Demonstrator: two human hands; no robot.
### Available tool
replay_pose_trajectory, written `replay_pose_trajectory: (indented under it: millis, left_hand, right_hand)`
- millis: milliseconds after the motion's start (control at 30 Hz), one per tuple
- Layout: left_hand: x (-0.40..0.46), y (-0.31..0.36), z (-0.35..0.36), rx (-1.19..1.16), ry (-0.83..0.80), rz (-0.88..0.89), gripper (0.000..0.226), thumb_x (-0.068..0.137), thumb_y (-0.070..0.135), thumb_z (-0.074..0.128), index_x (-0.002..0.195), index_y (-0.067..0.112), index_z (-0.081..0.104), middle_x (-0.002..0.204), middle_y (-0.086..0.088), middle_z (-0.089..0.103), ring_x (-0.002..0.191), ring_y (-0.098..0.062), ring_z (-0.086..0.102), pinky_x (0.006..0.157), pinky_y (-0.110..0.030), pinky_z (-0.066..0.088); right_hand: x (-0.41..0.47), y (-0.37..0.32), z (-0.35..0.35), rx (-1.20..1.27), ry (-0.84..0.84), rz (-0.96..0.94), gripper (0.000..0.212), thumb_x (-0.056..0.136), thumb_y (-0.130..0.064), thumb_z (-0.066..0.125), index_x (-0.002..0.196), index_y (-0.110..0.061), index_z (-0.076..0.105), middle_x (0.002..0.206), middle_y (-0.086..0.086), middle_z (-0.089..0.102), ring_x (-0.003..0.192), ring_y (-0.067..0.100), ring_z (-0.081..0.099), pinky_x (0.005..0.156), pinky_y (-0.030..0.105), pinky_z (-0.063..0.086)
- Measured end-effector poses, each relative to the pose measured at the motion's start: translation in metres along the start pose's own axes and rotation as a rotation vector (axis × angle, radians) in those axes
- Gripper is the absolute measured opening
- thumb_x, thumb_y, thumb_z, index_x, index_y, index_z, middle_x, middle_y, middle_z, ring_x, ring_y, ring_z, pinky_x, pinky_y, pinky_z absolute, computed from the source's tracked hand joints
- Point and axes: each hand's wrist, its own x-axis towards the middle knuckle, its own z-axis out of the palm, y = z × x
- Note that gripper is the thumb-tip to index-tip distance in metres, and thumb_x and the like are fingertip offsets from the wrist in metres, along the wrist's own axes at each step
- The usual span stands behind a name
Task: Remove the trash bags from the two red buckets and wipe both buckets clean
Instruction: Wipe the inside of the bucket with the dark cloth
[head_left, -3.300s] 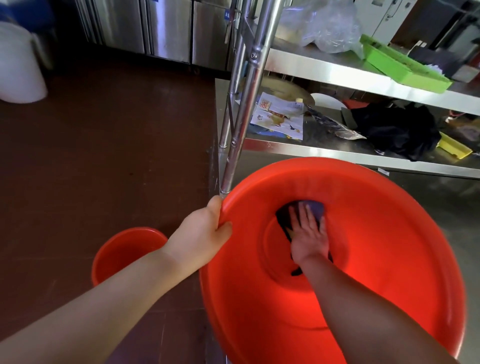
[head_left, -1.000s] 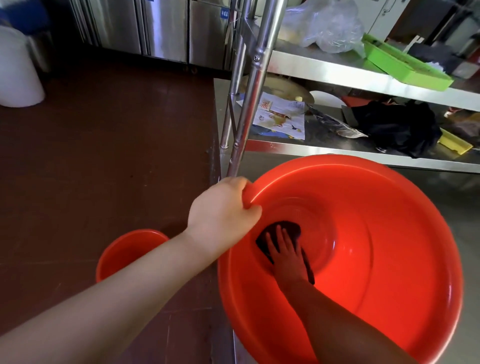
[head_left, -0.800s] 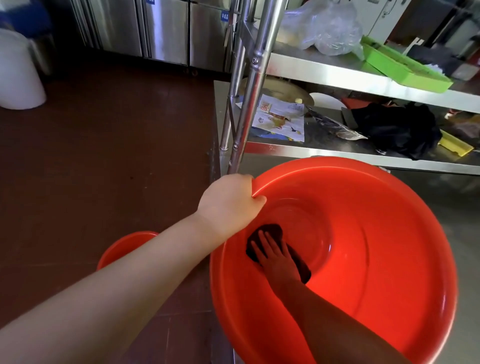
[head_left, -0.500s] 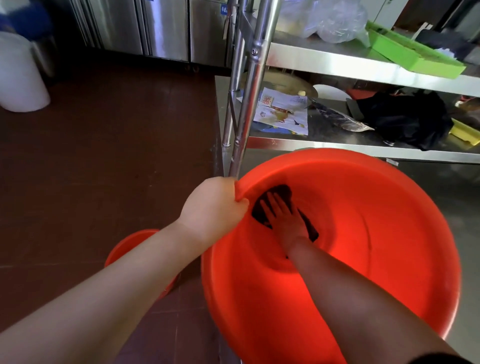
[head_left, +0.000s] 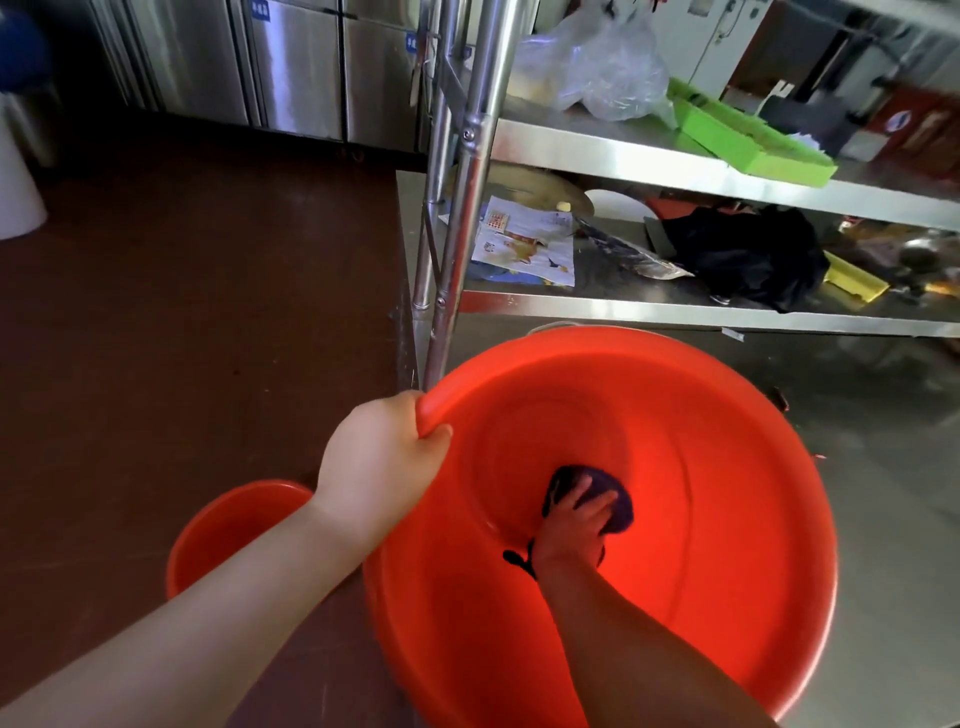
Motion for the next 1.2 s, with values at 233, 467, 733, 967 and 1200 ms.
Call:
replay_pose_trajectory:
  millis: [233, 467, 733, 967, 1200]
  left_hand:
    - [-0.005, -0.001, -0.001, 0.017, -0.024, 0.024, 0.021, 0.086, 0.035, 0.058, 0.095, 0.017, 0.063, 0.078, 0.002, 0.064, 0.081, -0.025, 0.063, 0.063, -0.031, 0.045]
    - [0.011, 0.006, -0.005, 0.047, -0.084, -0.019, 0.015, 0.084, 0.03, 0.057, 0.088, 0.017, 0.061, 0.087, -0.005, 0.066, 0.089, -0.028, 0.063, 0.065, -0.031, 0.044]
    - [0.015, 0.013, -0.011, -0.02, -0.129, -0.035, 0.017, 0.08, 0.021, 0.054, 0.064, 0.02, 0.051, 0.066, 0.004, 0.058, 0.076, -0.028, 0.061, 0.058, -0.029, 0.037]
    - [0.012, 0.033, -0.008, 0.016, -0.154, 0.05, 0.011, 0.084, 0.018, 0.053, 0.075, 0.013, 0.056, 0.071, -0.002, 0.06, 0.072, -0.025, 0.061, 0.057, -0.03, 0.04]
    - [0.016, 0.041, -0.009, -0.001, -0.2, 0.053, 0.012, 0.083, 0.019, 0.051, 0.072, 0.017, 0.055, 0.069, 0.001, 0.06, 0.066, -0.018, 0.059, 0.055, -0.028, 0.039]
  right_hand:
    - [-0.027, -0.008, -0.021, 0.365, -0.29, -0.007, 0.059, 0.1, -0.018, 0.041, 0.146, 0.005, 0.013, 0.147, 0.021, 0.035, 0.134, 0.029, 0.038, 0.107, 0.03, 0.031]
    - [-0.085, 0.003, -0.114, 0.734, -0.052, -0.282, 0.043, 0.081, -0.004, 0.057, 0.122, -0.015, 0.051, 0.092, 0.0, 0.061, 0.096, 0.026, 0.061, 0.072, 0.024, 0.039]
    - [-0.146, 0.031, -0.214, 0.55, 0.826, -0.816, 0.075, 0.069, 0.01, 0.06, 0.135, -0.019, 0.04, 0.136, 0.012, 0.047, 0.12, 0.024, 0.043, 0.104, 0.021, 0.03]
    - [-0.107, -0.008, -0.229, -0.129, 0.902, -0.802, 0.083, 0.058, -0.028, 0.086, 0.134, -0.025, 0.052, 0.133, 0.012, 0.055, 0.117, 0.032, 0.055, 0.09, 0.046, 0.047]
    - [-0.06, -0.011, -0.229, -0.25, 1.089, -0.874, 0.073, 0.062, -0.042, 0.079, 0.126, -0.029, 0.046, 0.111, 0.003, 0.051, 0.108, 0.027, 0.044, 0.091, 0.044, 0.029]
